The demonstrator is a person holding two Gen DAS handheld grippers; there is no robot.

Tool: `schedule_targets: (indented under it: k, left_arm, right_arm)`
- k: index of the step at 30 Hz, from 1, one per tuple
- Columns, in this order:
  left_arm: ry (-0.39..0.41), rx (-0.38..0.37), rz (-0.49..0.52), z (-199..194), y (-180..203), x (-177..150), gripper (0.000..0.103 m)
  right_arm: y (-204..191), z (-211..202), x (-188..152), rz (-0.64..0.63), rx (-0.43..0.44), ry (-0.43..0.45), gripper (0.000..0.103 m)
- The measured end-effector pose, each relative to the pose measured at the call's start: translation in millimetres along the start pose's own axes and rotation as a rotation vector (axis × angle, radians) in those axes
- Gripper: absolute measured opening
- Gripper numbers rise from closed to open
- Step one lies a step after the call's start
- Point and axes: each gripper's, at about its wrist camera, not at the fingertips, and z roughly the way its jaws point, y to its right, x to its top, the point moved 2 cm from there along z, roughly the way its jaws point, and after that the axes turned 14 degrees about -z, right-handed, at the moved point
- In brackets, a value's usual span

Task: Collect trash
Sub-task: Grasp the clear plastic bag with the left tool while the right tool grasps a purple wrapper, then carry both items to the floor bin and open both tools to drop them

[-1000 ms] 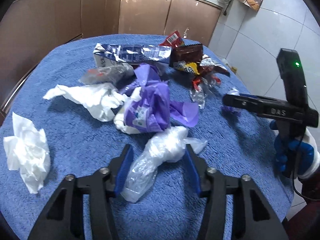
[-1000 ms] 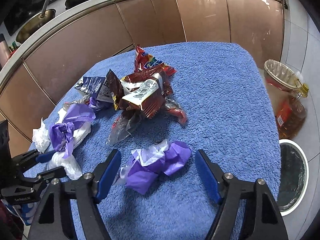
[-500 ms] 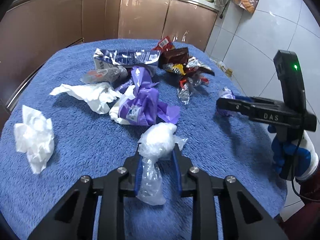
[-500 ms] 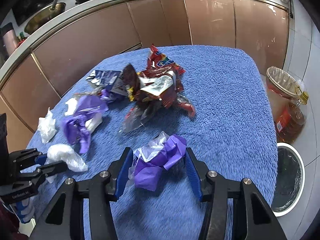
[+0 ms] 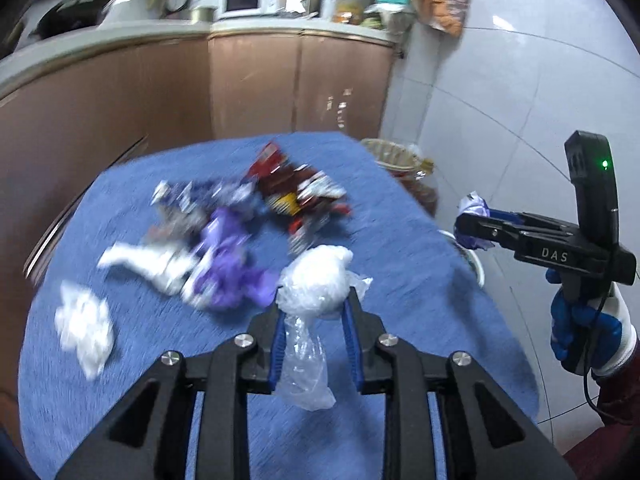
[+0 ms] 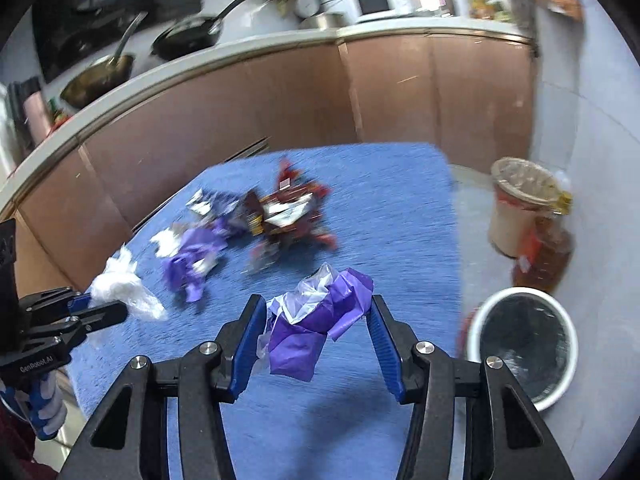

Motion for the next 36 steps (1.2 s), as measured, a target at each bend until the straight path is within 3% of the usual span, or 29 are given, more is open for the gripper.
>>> schedule_targets:
  k: [5,11,20,29,32,36]
  left_arm:
    - [0.009,-0.079,0.097,26,58,31,0.024]
    - [-0.046,-0.185,0.19,96,143,63,0.024]
    - [-0.234,-0.234,0.207,229,236,80,0.027]
    - [-0.366,-0.226,0.18,302,264,64,0.035]
    - [-0.375,-0.229,0.159,309,265,64,0.041]
    - [-0.364,-0.244,0.147,305,263,66,0.042]
  right_arm:
    - [57,-25,-23,0.098,-0.145,0.015,0.049]
    - [130,-25,-59,0.216,-0.307,-0.024,0.05]
    - [217,25,-99,0.334,-0.392,-0.111,0.051]
    - [261,63,-132,0.389,-0.406,-0.197,0.061]
    - [266,66,-137,0.394,-0.418,-0.21,0.068]
    - [268,62,-136,0.408,-0.427,-0.206,0.069]
